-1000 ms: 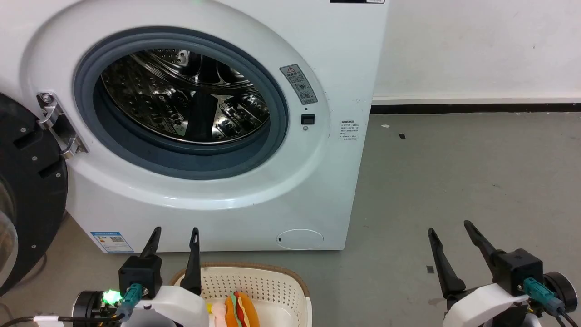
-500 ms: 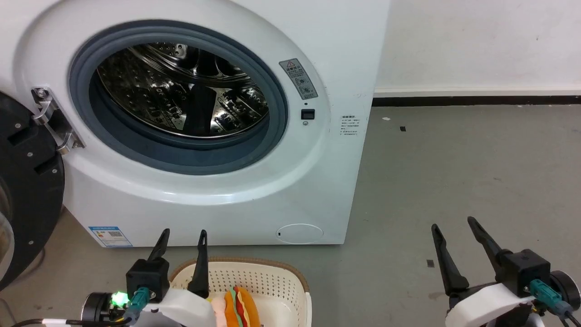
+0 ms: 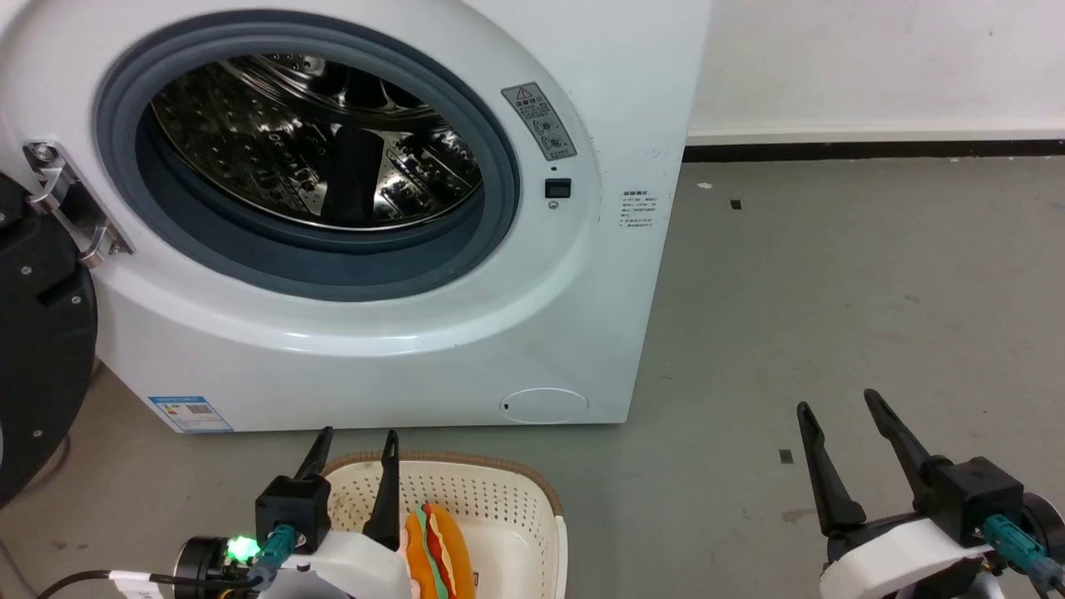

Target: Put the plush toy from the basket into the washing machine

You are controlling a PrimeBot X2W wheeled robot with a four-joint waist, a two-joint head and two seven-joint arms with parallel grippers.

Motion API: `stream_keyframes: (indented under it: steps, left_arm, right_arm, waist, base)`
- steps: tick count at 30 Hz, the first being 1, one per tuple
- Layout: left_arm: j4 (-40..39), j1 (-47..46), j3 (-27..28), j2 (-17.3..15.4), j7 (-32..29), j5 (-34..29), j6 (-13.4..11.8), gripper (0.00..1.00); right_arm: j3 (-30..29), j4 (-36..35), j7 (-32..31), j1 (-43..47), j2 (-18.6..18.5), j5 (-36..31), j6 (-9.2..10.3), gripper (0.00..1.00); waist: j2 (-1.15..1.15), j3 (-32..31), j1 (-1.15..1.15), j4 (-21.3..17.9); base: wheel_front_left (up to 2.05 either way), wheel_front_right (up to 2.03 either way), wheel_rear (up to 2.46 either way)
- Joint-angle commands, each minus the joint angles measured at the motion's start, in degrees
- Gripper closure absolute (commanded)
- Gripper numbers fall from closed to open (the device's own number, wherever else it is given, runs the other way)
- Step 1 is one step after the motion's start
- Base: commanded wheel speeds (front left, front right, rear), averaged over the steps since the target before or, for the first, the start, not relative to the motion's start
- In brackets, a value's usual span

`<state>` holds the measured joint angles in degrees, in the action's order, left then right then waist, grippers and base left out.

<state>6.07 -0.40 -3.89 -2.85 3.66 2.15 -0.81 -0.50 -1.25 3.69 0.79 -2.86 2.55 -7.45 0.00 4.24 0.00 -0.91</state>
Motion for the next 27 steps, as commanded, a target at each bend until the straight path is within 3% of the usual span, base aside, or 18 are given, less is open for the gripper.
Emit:
stream_keyframes:
  steps: [1,16,27]
  left_arm:
    - [1.05,-1.15,-0.43,-0.03,0.63,0.21,0.22,0.0]
    - [9.46,-4.98,-2.29,-0.18,2.3,0.55,1.24,0.0]
    - [19.81,-9.71,-3.78,-1.07,3.74,1.31,2.23,0.0]
  right_arm:
    - [-0.18,-0.49,0.66,-0.92,0.0,0.7,-0.01,0.0]
    - [-0.1,-1.05,2.32,-1.88,-0.01,1.6,-0.01,0.0]
    - [0.2,-1.78,3.76,-2.86,-0.01,2.67,-0.02,0.0]
  waist:
    - [0.0,0.54,0.0,-0.13]
    - [0.0,4.67,0.0,-0.77]
    - [0.0,8.96,0.0,-1.66]
  base:
    - [0.0,0.0,0.0]
    - [0.0,0.0,0.0]
    - [0.0,0.0,0.0]
